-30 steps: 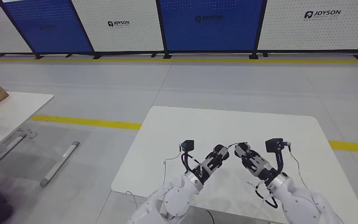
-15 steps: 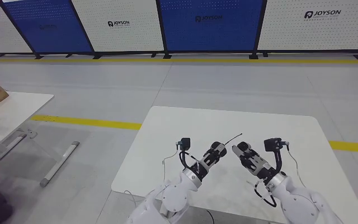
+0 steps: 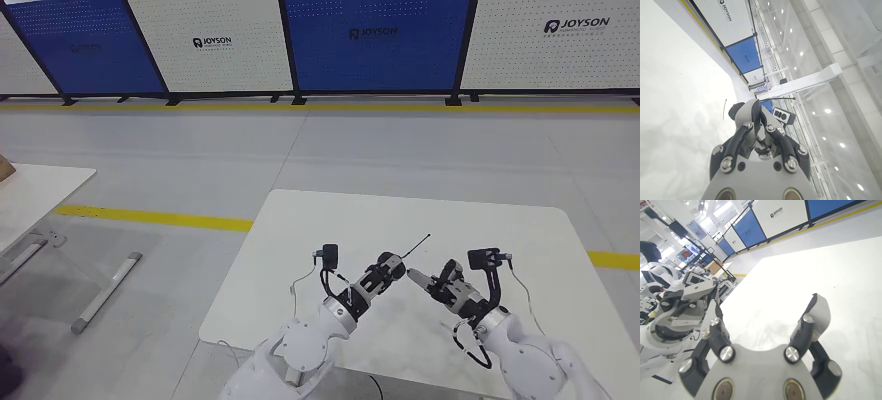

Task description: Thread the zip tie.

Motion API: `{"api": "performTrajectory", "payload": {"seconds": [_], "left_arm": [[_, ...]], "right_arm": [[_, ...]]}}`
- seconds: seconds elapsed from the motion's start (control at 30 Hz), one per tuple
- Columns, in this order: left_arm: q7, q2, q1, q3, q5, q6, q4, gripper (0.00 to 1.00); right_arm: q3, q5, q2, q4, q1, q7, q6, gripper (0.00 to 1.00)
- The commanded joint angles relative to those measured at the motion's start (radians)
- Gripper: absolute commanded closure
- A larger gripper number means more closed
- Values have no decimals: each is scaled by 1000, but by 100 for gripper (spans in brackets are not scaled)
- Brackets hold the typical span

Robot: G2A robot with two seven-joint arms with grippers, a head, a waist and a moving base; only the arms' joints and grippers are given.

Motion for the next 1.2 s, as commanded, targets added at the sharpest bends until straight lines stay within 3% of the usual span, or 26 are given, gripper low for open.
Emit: {"api": "performTrajectory", "payload": {"seconds": [0.0, 0.13, 0.17, 0.2, 0.3, 0.47, 0.97, 1.17], "left_arm": [[2, 0, 1, 4, 1, -3, 0, 100], [6, 0, 4, 8, 6, -8, -2, 100], [6, 0, 5, 8, 7, -9, -3, 100], [7, 0, 6, 9, 8, -10, -4, 100], [7, 0, 8, 11, 11, -11, -6, 100], [7, 0, 8, 17, 13, -10, -5, 100], [-9, 1, 1, 22, 3, 13, -1, 100], [-20, 2, -4, 26, 10, 19, 3, 100]], "right_arm": [[-2, -25, -1, -5, -3, -18, 19, 0], [-3, -50, -1, -8, -9, -38, 38, 0], [-4, -51, -2, -9, -11, -39, 38, 42], [-4, -48, -2, -8, -12, -37, 35, 55], [-7, -49, -1, -12, -14, -25, 22, 73], [-18, -43, -2, -14, -8, -6, 10, 80], [-33, -57, -3, -34, 1, 14, -12, 66], [-31, -57, -3, -38, 2, 10, -14, 70]]}}
